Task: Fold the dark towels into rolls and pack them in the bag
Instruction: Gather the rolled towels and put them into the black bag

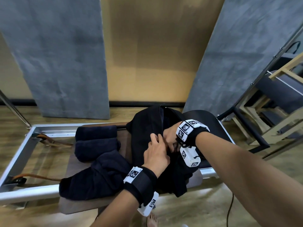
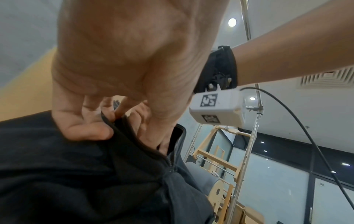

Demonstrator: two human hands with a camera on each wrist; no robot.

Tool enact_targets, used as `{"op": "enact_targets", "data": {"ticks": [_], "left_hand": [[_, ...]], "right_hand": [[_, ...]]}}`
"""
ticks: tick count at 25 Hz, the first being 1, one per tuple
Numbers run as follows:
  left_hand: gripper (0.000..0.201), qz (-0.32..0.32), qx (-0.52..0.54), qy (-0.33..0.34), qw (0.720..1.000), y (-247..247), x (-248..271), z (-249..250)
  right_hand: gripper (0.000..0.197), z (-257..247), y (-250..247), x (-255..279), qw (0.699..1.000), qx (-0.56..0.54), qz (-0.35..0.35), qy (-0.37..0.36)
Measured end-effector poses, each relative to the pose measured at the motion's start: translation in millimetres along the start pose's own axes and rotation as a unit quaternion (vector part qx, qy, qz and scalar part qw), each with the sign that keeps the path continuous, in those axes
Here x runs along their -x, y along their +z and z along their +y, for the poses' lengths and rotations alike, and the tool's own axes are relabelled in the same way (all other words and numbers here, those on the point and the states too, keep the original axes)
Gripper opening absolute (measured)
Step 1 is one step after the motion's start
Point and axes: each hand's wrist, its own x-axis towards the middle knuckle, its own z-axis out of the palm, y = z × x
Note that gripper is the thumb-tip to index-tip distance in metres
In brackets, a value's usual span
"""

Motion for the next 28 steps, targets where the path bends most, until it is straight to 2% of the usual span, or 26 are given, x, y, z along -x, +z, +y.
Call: {"op": "enact_targets", "data": {"ticks": [3,6,8,10,12,15,17,19,21,23,25,28], "left_hand": [[0.077,0.000,0.009,-0.001,1.000,0,-2,-7],[0.076,0.019,0.016,0.004,1.000,7,-3,-12],[0.077,0.028,0.018,0.020,0.999,12,-4,-15],[0.063,0.053,0.052,0.040,0.996,14,-5,-22],[0.044,0.101,0.126,0.055,0.985,13,-3,-33],[0.028,0.236,0.241,0.024,0.941,6,4,-63],[0.020,0.309,0.312,-0.043,0.897,-1,10,-95],[0.014,0.344,0.353,-0.117,0.862,-7,17,-131],[0.012,0.376,0.360,-0.169,0.837,-12,26,-164],[0.011,0.396,0.383,-0.211,0.808,-15,32,-188],[0.012,0.384,0.440,-0.254,0.771,-15,33,-206],[0.015,0.330,0.566,-0.305,0.691,-14,26,-222]], "right_hand": [[0.020,4,20,4,0.998,0.059,-0.029,-0.003],[0.030,6,44,5,0.993,0.108,-0.046,0.006],[0.034,-1,42,14,0.993,0.114,-0.022,0.010],[0.025,-12,16,30,1.000,0.022,0.015,0.006],[0.019,-26,-21,44,0.994,-0.106,0.021,-0.015],[0.019,-67,-53,40,0.955,-0.234,0.155,-0.093],[0.015,-109,-47,18,0.930,-0.278,0.193,-0.146],[0.017,-150,-28,-17,0.931,-0.248,0.207,-0.170],[0.032,-182,-9,-53,0.937,-0.172,0.246,-0.176],[0.048,-198,6,-81,0.944,-0.113,0.266,-0.161],[0.059,-206,16,-106,0.954,-0.057,0.264,-0.135],[0.064,-211,30,-131,0.964,0.034,0.250,-0.086]]}}
